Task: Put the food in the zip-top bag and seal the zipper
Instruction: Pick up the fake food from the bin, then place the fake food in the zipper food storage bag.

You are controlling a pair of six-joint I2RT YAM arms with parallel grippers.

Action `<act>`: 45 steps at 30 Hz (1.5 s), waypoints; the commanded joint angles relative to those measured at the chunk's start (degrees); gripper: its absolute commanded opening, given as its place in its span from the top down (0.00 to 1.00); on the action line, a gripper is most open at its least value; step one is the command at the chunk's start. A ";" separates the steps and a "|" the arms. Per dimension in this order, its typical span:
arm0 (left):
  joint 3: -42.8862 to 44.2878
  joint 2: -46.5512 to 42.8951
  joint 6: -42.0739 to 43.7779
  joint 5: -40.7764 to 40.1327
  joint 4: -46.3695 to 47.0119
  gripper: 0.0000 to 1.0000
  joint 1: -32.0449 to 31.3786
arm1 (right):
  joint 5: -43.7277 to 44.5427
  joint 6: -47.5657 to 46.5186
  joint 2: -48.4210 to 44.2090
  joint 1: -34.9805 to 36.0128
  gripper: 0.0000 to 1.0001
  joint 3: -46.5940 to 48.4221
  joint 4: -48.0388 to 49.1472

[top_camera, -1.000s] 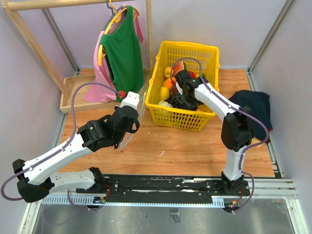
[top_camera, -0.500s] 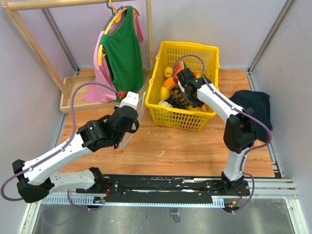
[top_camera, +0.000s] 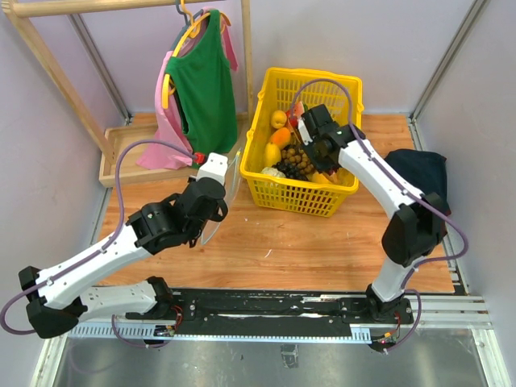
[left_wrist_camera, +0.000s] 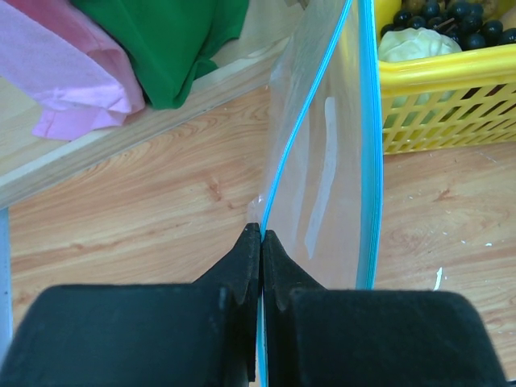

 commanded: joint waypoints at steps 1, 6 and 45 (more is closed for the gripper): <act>-2.33 -2.62 0.78 -2.92 5.12 1.00 0.24 | -7.04 3.69 -6.40 -0.80 0.99 2.19 -0.50; -5.15 -6.02 2.56 -3.35 9.31 1.00 0.24 | -9.60 5.81 -11.20 0.35 0.99 3.50 -2.63; 3.80 7.31 -15.40 -6.59 -0.21 1.00 -0.10 | -37.40 36.76 -35.63 25.94 0.99 -19.85 9.80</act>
